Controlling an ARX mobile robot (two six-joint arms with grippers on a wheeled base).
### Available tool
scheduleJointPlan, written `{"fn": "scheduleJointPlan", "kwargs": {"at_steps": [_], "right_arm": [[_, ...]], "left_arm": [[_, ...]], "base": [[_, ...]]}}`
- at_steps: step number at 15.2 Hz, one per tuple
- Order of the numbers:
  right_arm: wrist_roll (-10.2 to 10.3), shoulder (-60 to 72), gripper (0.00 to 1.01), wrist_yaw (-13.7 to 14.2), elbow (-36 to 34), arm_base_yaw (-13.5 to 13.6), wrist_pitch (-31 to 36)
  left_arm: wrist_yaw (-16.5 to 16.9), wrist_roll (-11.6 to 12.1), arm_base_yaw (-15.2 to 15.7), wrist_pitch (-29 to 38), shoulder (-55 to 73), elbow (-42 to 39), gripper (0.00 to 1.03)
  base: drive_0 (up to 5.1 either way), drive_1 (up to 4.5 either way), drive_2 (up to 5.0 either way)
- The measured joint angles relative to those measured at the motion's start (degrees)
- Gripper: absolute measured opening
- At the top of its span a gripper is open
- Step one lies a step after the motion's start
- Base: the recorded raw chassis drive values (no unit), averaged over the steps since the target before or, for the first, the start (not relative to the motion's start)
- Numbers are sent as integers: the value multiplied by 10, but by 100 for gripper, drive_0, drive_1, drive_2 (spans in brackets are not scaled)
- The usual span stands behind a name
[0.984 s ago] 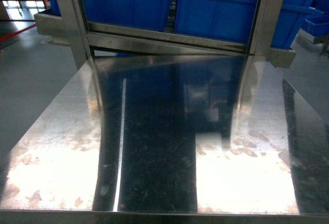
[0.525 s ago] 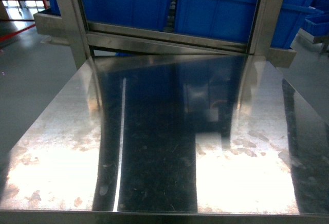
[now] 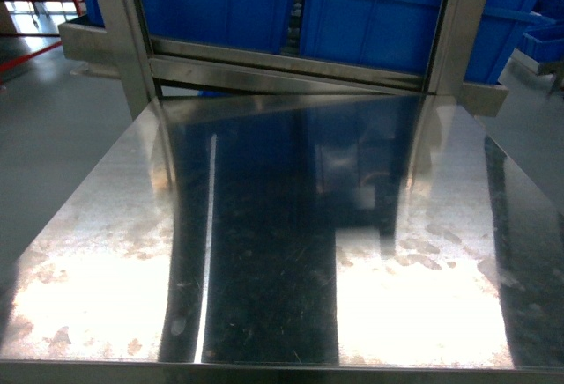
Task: Pick capacitor and pack into box
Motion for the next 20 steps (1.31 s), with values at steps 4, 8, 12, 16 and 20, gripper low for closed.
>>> {"fn": "scheduleJointPlan", "kwargs": {"at_steps": [4,8,12,16,20], "right_arm": [[0,0,98,0,0,0,0],[0,0,98,0,0,0,2],[0,0,98,0,0,0,1],[0,0,98,0,0,0,1],[0,0,98,0,0,0,0]], "left_arm": [[0,0,0,0,0,0,43],[0,0,0,3,0,0,43],[-1,1,0,1,0,0,43],[0,2,0,0,0,0,43],[0,2,0,0,0,0,43]], "base": [[0,0,0],[0,0,0],[0,0,0],[0,0,0],[0,0,0]]}}
